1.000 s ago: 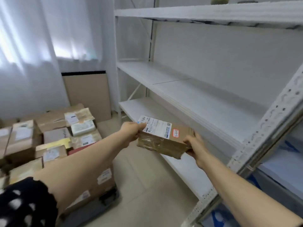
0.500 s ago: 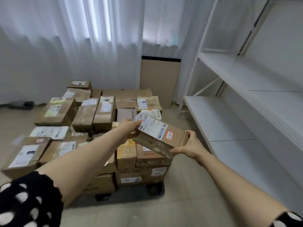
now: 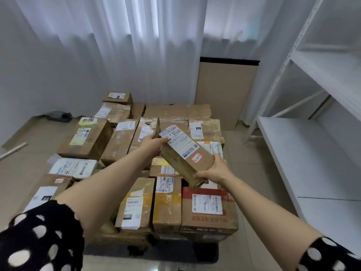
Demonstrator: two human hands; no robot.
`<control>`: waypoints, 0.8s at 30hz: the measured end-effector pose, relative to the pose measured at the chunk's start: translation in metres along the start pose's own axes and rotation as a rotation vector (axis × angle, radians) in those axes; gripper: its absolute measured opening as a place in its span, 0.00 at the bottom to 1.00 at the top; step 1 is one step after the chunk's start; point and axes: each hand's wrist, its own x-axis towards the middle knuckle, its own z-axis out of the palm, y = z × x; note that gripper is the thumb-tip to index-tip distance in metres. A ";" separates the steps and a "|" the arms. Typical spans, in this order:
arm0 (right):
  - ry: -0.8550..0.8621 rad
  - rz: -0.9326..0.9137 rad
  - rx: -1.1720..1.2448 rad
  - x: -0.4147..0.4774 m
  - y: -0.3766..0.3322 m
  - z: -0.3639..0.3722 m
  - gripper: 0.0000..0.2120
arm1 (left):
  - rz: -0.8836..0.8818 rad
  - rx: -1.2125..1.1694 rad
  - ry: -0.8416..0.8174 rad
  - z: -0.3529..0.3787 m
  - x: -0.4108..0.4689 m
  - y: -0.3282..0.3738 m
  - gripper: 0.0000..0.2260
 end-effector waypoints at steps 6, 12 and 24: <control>-0.010 0.027 -0.052 0.090 -0.031 0.010 0.43 | 0.011 0.149 0.091 -0.027 0.070 0.017 0.31; -0.048 0.012 -0.106 0.170 -0.054 0.025 0.43 | 0.034 0.313 0.076 -0.050 0.144 0.017 0.27; -0.030 0.084 -0.170 0.268 -0.038 0.062 0.44 | 0.002 0.475 -0.137 -0.043 0.257 -0.012 0.22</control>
